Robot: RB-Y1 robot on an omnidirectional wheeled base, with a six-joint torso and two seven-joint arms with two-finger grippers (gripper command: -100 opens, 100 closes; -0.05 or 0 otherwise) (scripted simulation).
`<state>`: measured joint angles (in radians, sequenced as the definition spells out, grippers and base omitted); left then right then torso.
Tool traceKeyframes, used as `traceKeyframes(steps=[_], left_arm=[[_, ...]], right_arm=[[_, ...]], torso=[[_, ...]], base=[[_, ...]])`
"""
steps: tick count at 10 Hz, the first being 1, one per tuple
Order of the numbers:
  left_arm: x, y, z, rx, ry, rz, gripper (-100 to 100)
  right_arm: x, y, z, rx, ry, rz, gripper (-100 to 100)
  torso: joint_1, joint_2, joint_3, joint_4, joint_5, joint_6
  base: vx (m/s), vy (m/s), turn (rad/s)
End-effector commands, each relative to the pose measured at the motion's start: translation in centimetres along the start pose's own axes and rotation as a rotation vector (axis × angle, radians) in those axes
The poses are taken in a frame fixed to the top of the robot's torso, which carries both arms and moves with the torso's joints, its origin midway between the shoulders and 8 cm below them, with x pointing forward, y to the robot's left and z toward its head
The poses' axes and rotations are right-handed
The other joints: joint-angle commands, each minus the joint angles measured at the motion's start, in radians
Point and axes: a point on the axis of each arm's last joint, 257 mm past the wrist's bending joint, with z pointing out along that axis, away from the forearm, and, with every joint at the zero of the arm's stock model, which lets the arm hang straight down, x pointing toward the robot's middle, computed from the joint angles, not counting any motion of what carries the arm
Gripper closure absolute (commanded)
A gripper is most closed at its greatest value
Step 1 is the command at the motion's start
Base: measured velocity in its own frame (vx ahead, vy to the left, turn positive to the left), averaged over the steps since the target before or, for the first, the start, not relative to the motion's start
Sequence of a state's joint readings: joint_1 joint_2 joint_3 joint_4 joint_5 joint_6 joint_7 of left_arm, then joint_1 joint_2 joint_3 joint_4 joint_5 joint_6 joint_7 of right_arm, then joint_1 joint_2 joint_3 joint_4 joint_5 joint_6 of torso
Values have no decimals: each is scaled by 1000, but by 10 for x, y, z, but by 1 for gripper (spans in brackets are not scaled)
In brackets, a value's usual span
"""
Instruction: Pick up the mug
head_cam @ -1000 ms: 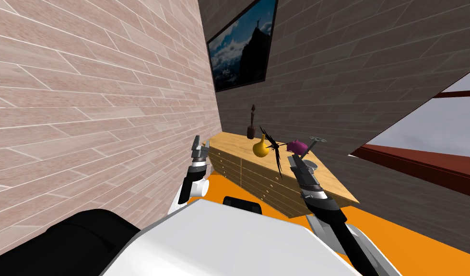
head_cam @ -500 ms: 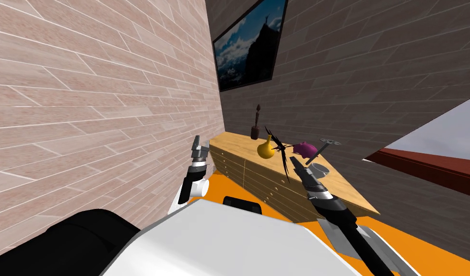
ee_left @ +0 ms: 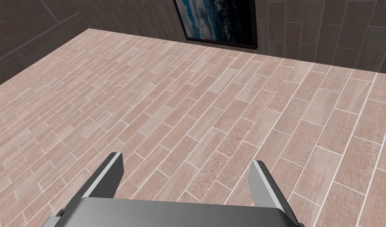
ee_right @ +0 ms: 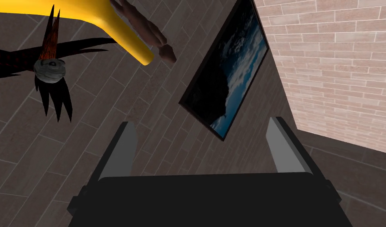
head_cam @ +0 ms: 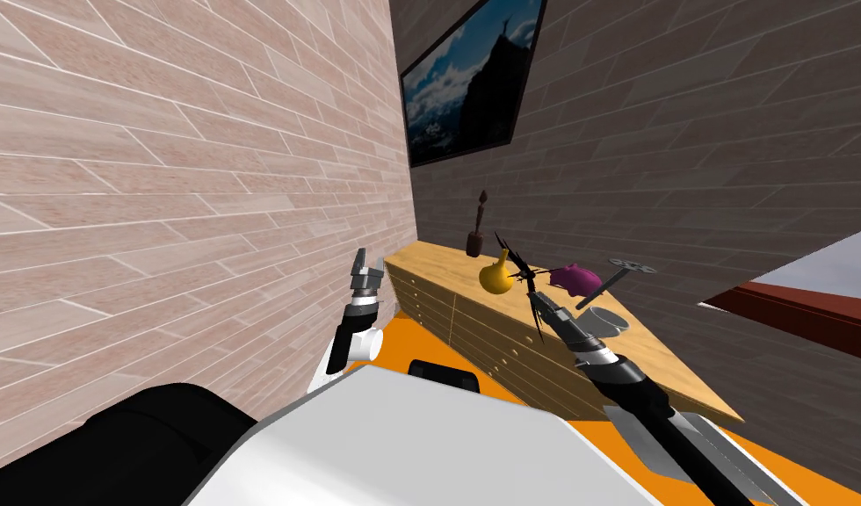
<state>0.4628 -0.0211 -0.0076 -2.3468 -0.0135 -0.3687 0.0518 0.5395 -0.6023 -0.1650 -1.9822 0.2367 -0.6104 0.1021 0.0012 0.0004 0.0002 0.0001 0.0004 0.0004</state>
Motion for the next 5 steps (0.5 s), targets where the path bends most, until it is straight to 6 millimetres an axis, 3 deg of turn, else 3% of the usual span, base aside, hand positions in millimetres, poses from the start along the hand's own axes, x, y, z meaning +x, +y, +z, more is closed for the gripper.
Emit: traceKeyframes(steps=[1,4,5], left_arm=[[0,0,0,0,0,0,0],[0,0,0,0,0,0,0],[0,0,0,0,0,0,0]], right_arm=[[2,-12,-3,10,54,-75,-100],[5,-23,-6,12,113,-147,-100],[6,-35,-9,20,158,-208,-100]], torso=[[0,0,0,0,0,0],[-1,1,0,0,0,0],[-1,1,0,0,0,0]], base=[[2,16,50],[-2,6,58],[-4,2,84]])
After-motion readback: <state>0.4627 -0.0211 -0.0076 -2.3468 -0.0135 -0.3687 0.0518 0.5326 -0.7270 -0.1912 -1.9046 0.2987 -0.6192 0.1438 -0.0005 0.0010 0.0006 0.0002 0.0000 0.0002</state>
